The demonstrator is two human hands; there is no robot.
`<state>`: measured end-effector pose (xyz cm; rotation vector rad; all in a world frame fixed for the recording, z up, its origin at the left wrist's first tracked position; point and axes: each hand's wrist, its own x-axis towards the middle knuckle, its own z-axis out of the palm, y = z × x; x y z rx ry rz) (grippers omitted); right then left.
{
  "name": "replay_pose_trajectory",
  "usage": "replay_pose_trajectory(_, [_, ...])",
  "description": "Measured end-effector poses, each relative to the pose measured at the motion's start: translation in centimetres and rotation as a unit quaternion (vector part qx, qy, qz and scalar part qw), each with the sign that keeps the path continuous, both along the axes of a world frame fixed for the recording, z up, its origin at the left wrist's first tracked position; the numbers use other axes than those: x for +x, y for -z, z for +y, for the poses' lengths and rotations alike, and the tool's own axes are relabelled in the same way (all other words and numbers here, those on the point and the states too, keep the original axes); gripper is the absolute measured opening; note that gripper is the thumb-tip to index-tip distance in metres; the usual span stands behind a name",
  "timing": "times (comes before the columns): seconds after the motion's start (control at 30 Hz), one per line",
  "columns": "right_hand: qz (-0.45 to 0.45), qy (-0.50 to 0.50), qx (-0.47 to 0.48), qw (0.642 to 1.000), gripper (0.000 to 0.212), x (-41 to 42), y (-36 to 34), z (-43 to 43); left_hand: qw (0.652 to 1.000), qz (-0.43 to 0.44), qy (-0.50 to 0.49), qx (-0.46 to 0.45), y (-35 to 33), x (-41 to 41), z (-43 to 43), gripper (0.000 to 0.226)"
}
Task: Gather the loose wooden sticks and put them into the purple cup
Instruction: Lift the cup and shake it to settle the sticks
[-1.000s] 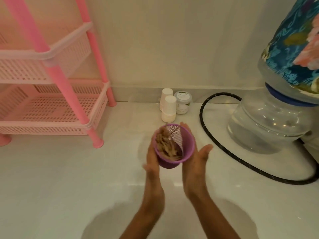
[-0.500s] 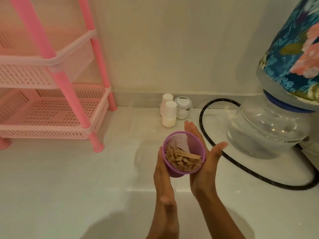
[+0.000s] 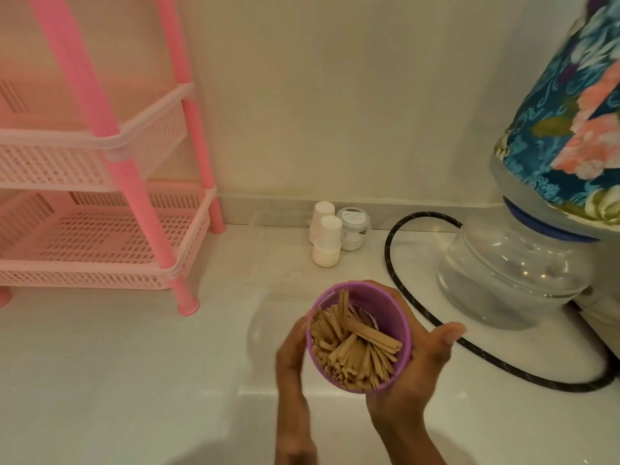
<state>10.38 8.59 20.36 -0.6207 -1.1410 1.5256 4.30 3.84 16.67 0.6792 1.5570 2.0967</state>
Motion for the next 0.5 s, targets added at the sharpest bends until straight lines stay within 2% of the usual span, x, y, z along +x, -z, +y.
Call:
replay_pose_trajectory(0.03, [0.031, -0.051, -0.043, 0.997, 0.078, -0.1, 0.3, 0.0, 0.999, -0.022, 0.016, 0.042, -0.8, 0.1, 0.1, 0.029])
replay_pose_trajectory(0.07, [0.029, -0.065, -0.048, 0.996, 0.084, 0.0, 0.9, 0.0, 0.998, -0.042, 0.019, 0.048, -0.7, 0.3, 0.0, 0.065])
replay_pose_trajectory(0.1, [0.000, -0.078, -0.043, 0.996, 0.086, 0.0, 1.6, 0.0, 0.996, -0.059, 0.025, 0.054, -0.7, 0.7, -0.1, 0.087])
replay_pose_trajectory(0.13, [-0.030, -0.081, -0.047, 0.995, 0.088, -0.5, 2.1, -0.6, 0.994, -0.086, 0.030, 0.060, -0.5, 1.2, -0.4, 0.094])
replay_pose_trajectory(0.23, [-0.011, -0.097, -0.076, 0.992, 0.093, -1.0, 1.5, -1.1, 0.989, -0.130, 0.021, 0.063, -1.0, 1.7, -0.7, 0.089])
replay_pose_trajectory(0.37, [0.013, -0.092, -0.075, 0.993, 0.087, -1.1, 1.8, -1.2, 0.983, -0.159, -0.004, 0.087, -0.8, 1.9, -0.5, 0.103])
replay_pose_trajectory(0.5, [-0.034, -0.115, -0.166, 0.979, 0.100, -1.7, 3.7, -2.0, 0.975, -0.217, -0.032, 0.033, 1.2, 1.6, -0.5, 0.089])
